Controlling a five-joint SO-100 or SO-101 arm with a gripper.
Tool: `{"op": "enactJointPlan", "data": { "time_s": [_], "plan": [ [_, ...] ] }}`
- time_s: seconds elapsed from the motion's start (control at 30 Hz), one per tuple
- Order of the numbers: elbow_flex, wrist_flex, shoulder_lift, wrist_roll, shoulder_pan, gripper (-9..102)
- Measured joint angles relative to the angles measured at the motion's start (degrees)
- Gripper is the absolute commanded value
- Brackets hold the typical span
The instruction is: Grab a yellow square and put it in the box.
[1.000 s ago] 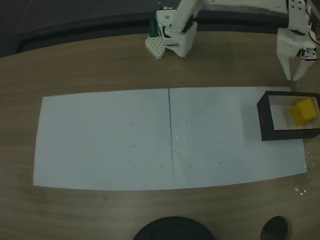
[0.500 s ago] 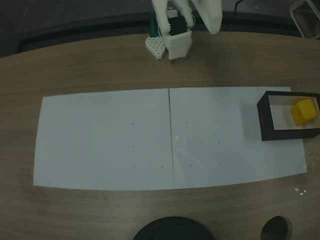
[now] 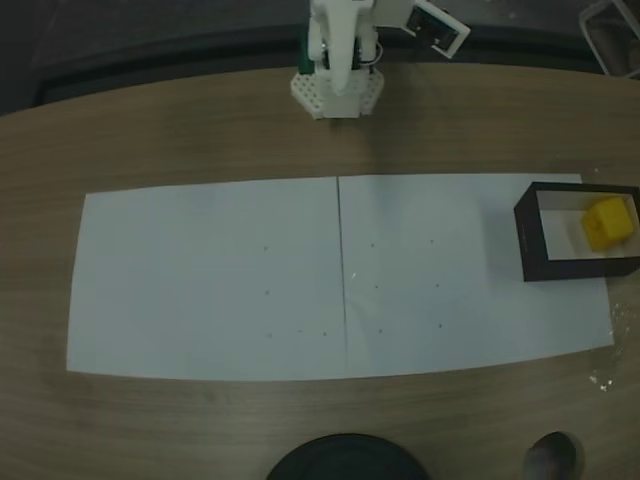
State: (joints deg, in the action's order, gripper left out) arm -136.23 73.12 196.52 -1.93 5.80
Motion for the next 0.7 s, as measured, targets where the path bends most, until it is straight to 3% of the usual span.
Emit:
{"op": "enactJointPlan", "data": {
  "time_s": [0.37,0.7],
  "plan": [
    [-26.1,-13.8,1.3,0.0,0.6,0],
    [-40.8,-13.8,1.3,3.3,-0.7,0]
  ]
}}
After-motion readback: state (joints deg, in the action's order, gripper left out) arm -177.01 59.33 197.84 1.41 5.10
